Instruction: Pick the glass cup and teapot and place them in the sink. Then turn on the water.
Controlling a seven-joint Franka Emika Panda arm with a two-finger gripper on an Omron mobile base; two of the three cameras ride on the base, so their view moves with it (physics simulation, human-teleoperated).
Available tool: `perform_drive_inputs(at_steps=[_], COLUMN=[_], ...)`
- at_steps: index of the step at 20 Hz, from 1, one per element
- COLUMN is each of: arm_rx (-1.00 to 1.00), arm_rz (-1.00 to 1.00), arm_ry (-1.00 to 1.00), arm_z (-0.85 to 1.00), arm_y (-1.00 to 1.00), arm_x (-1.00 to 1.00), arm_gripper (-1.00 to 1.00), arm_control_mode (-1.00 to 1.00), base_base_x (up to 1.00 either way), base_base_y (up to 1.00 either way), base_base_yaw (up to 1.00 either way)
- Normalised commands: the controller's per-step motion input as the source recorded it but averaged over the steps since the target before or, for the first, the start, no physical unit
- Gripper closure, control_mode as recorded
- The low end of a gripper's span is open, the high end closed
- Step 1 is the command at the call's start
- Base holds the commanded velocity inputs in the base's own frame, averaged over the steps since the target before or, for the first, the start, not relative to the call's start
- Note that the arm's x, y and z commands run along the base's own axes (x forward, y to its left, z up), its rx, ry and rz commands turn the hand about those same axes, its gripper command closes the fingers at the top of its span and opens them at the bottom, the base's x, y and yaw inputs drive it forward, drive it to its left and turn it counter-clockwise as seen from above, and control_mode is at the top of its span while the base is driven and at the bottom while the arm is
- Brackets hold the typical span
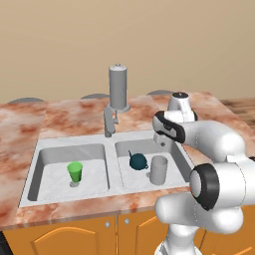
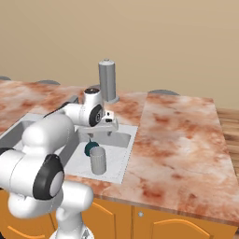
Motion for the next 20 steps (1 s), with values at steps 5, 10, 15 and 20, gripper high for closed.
perform_drive_inputs(at_steps=[5,10,15,20], arm_rx=[0.00,0.00,0.03,0.14], arm_rz=[0.03,-0.01,0.00,-0.05], arm_ry=[-0.17,-0.04,-0.06,0.00], arm_z=[0.11,0.02,0.00,0.16], arm_y=[0.20,0.18,0.01,0.00], arm_x=[-0.07,0.01,0.14,0.24], arm_gripper=[-1.00,-1.00,-1.00,-1.00], arm_control_mode=[-1.00,-1.00,-1.00,-1.00], base_base_x=[0.00,0.00,0.00,0.00], base_base_y=[0.00,0.00,0.00,0.00], base_base_yaw=[0.00,0.00,0.00,0.00])
